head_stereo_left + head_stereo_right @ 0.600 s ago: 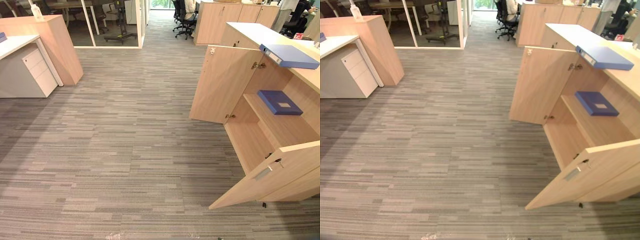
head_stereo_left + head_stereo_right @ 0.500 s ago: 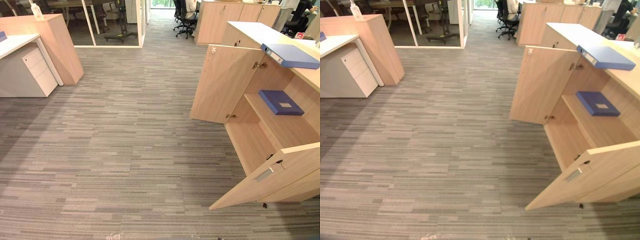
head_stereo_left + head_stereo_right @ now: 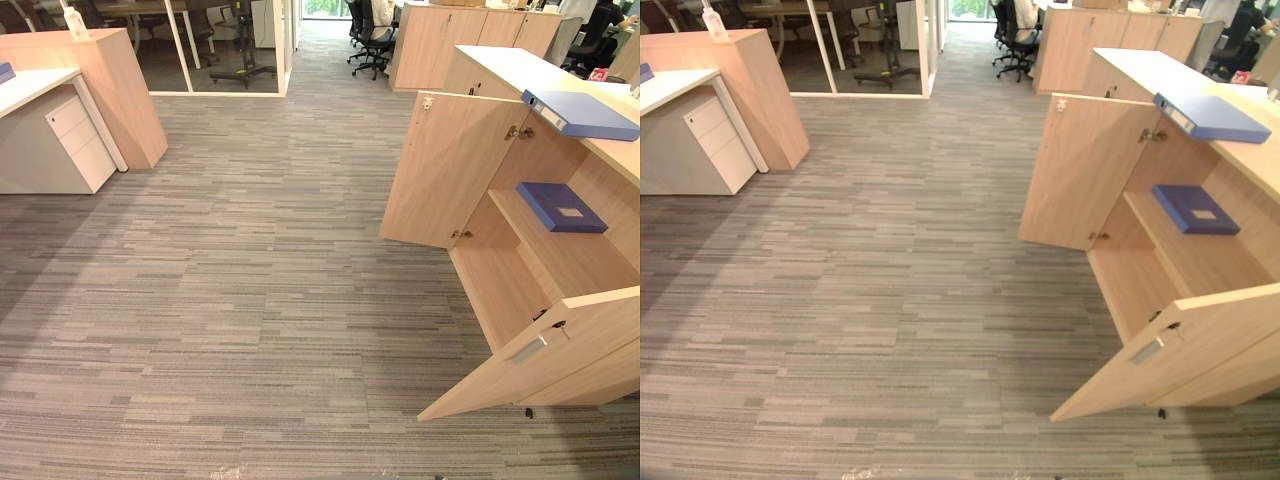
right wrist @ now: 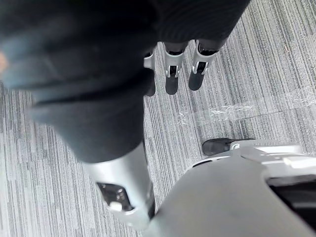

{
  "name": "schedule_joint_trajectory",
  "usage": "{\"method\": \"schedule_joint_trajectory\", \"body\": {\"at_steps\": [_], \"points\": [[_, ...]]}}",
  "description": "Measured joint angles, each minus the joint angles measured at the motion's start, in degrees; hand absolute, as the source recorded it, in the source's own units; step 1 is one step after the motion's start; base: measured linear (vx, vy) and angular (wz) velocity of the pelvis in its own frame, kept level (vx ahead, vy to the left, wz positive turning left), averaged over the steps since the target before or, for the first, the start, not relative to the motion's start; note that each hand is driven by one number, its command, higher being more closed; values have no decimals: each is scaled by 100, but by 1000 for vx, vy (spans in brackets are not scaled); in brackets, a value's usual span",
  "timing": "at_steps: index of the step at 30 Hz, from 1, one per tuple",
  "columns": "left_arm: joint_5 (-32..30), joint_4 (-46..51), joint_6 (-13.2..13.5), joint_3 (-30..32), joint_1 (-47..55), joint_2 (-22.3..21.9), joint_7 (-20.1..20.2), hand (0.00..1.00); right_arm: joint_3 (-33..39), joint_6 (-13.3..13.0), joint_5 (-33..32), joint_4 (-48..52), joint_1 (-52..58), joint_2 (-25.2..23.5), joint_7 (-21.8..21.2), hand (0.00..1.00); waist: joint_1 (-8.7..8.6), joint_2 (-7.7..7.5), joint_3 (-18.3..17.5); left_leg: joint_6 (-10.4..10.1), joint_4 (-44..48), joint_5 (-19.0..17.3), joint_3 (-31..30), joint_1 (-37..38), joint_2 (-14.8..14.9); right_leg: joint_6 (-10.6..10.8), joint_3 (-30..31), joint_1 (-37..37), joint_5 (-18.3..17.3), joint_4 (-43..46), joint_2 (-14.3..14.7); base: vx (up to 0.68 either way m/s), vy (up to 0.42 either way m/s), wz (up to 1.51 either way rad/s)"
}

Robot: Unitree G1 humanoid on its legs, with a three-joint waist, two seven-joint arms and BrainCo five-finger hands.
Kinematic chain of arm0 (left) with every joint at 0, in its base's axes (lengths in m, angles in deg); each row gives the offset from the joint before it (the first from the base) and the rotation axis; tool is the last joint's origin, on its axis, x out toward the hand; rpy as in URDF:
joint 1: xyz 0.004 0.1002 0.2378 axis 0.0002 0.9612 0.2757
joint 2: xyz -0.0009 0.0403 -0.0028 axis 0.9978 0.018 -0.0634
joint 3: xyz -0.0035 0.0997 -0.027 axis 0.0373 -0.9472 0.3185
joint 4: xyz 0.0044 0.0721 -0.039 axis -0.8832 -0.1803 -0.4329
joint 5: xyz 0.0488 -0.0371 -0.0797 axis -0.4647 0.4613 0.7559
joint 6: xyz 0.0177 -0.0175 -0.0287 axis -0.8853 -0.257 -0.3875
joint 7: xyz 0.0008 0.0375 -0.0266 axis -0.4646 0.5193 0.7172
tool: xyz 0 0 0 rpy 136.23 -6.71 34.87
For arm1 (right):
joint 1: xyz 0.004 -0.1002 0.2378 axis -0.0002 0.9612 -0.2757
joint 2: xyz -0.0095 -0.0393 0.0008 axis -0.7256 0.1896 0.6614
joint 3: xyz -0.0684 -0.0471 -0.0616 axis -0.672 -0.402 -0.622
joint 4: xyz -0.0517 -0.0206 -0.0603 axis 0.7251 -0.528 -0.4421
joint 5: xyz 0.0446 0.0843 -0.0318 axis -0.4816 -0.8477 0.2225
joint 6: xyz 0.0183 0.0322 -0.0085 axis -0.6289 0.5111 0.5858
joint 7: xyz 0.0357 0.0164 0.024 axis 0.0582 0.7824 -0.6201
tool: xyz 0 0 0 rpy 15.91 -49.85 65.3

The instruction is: Walk over to the cabinet, pick up the folder, carry it to the office cabinet, place the folder inside the office cabinet, then close the office cabinet door

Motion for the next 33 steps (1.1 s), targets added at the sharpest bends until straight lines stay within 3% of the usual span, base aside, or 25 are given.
{"method": "schedule_joint_trajectory", "body": {"at_steps": [2, 4, 5, 7, 8, 9, 10, 12, 15, 16, 18, 19, 21, 22, 23, 24, 25, 26, 27, 28, 30, 31, 32, 33], "points": [[-90, -4, 3, -3, -33, 19, -11, 0, 0, -1, 0, 0, -13, -7, 0, 0, -1, -26, 30, -16, 108, -58, 10, -57, 1, -24, -4, -21, -28, 42, -3, 0, 0, 0], [-121, 11, 31, -5, -135, 64, -17, 0, 8, -18, -14, 3, -113, -13, 1, 0, 0, -70, 265, -76, 1002, -527, 35, -398, 62, -94, -20, -131, -325, 442, 8, -17, -5, 1], [-120, 16, 35, -4, -169, 67, -22, 0, 9, -18, -30, 7, -140, -9, -1, 0, -3, -49, 351, -169, 1465, -767, 67, -595, 134, -204, -67, -197, -496, 633, 39, -60, -15, 3], [-121, 161, 43, 113, -174, 60, -71, 0, 60, -27, -102, 27, -158, -49, 1, 0, 15, -111, 471, -546, 2678, -1082, 281, -1157, 336, -318, -173, -194, -617, 718, 96, -48, -12, 6], [-118, 331, 54, 317, -185, 12, -120, 0, 50, -18, -131, 27, -197, -61, 4, 0, 48, -105, 588, -570, 3948, -942, 493, -1758, 509, -362, -170, -148, -640, 736, 130, -24, -15, -4], [-116, 408, 62, 404, -206, -29, -155, 0, 23, -14, -152, 29, -247, -79, 14, 0, 79, -173, 658, -498, 4462, -1008, 597, -2061, 612, -394, -154, -98, -659, 776, 129, 80, -16, -14], [-117, 421, 90, 441, -174, -58, -212, 0, -15, -9, -196, 39, -275, -72, 28, 0, 130, -135, 758, -372, 4885, -1202, 674, -2411, 716, -439, -98, -27, -704, 854, 114, 147, 12, -18], [-122, 420, 92, 414, -162, -55, -249, 0, -14, -5, -197, 36, -299, -66, 46, 0, 167, -183, 789, -358, 4460, -1266, 628, -2673, 731, -372, 29, 16, -774, 864, 0, 171, 74, -32], [-122, 402, 92, 348, -91, -48, -268, 0, -17, -8, -192, 24, -396, -57, 60, 0, 236, -185, 812, -440, 2961, -993, 194, -2958, 703, -136, 318, 108, -924, 830, -271, 268, 214, -48], [-122, 395, 92, 333, -86, -49, -289, 0, -17, -8, -182, 11, -391, -54, 68, 0, 248, -180, 819, -470, 2265, -746, 22, -2940, 728, 24, 373, 214, -1028, 807, -415, 305, 275, -28], [-120, 341, 98, 268, -85, -48, -322, 0, -19, -8, -163, -3, -371, -21, 79, 0, 265, -115, 792, -557, 1712, -389, -61, -2896, 810, 308, 474, 388, -1224, 785, -629, 452, 436, -37], [-120, 317, 101, 212, -61, -4, -333, 0, -5, -11, -124, -47, -355, -39, 108, 0, 273, -130, 767, -554, 1959, 84, 182, -2870, 671, 435, 483, 563, -1299, 778, -923, 448, 437, -45], [-119, 284, 122, 205, -73, 32, -359, 0, 81, -10, 27, -124, -433, -81, 95, 0, 289, -221, 642, -367, 2299, 123, 429, -2849, 408, 368, 483, 518, -1193, 1077, -1284, 489, 430, -52], [-119, 215, 156, 205, -80, 34, -384, 0, 219, -10, 30, -124, -438, -95, 91, 0, 320, -208, 506, -49, 2368, -46, 657, -2773, 248, 356, 490, 287, -1065, 1517, -1537, 479, 424, -52], [-118, 213, 174, 202, -85, 31, -393, 0, 240, -9, 28, -121, -449, -93, 86, 0, 333, -210, 491, 52, 2343, -109, 756, -2661, 147, 368, 497, 151, -987, 1812, -1680, 463, 439, -44], [-118, 216, 195, 192, -90, 25, -397, 0, 378, -10, 27, -109, -457, -93, 54, 0, 322, -198, 493, 214, 2284, -212, 909, -2442, -8, 311, 471, -30, -826, 2346, -1909, 557, 497, -36], [-115, 216, 202, 137, -82, 27, -396, 0, 528, -2, 23, -88, -437, -83, 31, 0, 306, -189, 480, 378, 1998, -301, 1059, -1962, -318, -97, 366, -351, -487, 3486, -2343, 460, 409, -22], [-115, 217, 207, 81, -89, 43, -391, 0, 594, 4, 23, -55, -423, -77, 19, 0, 262, -181, 479, 430, 1859, -331, 1103, -1739, -446, -410, 162, -544, -321, 4096, -2594, 448, 382, 1], [-119, 223, 220, 36, -104, 53, -388, 0, 621, -3, 24, 54, -406, -40, 69, 0, 147, -168, 482, 499, 1567, -349, 1113, -1340, -667, -813, -463, -838, -240, 5252, -3058, 342, 274, 14], [-124, 219, 219, -36, -113, 76, -388, 0, 619, -3, 15, 134, -375, 44, 113, 0, 90, -148, 474, 516, 1302, -340, 1094, -1037, -756, -923, -975, -919, -297, 5841, -3276, 489, 354, -3], [-202, 196, 215, -151, -170, 82, -385, 0, 563, -27, -40, 193, -377, 117, 105, 0, 71, -46, 509, 523, 922, -336, 1102, -488, -740, -804, -1775, -1088, -646, 6365, -3226, 341, 189, -29], [-297, 132, 205, -211, -217, 84, -380, 0, 536, -70, -109, 236, -398, 75, 104, 0, 74, -2, 538, 524, 841, -335, 1107, -340, -671, -572, -1915, -1218, -936, 6381, -2952, 306, 80, -36], [-395, 115, 204, -456, -275, 183, -353, 0, 412, -103, -222, 309, -395, -4, 103, 0, 23, 2, 588, 524, 823, -336, 1114, -208, -587, -197, -2092, -1408, -1236, 6094, -2485, 274, 42, -29], [-414, 115, 209, -515, -293, 206, -344, 0, 373, -105, -222, 346, -389, -3, 103, 0, 13, -10, 600, 523, 815, -336, 1128, -169, -583, -156, -2199, -1441, -1324, 5969, -2391, 290, -2, -24]]}}
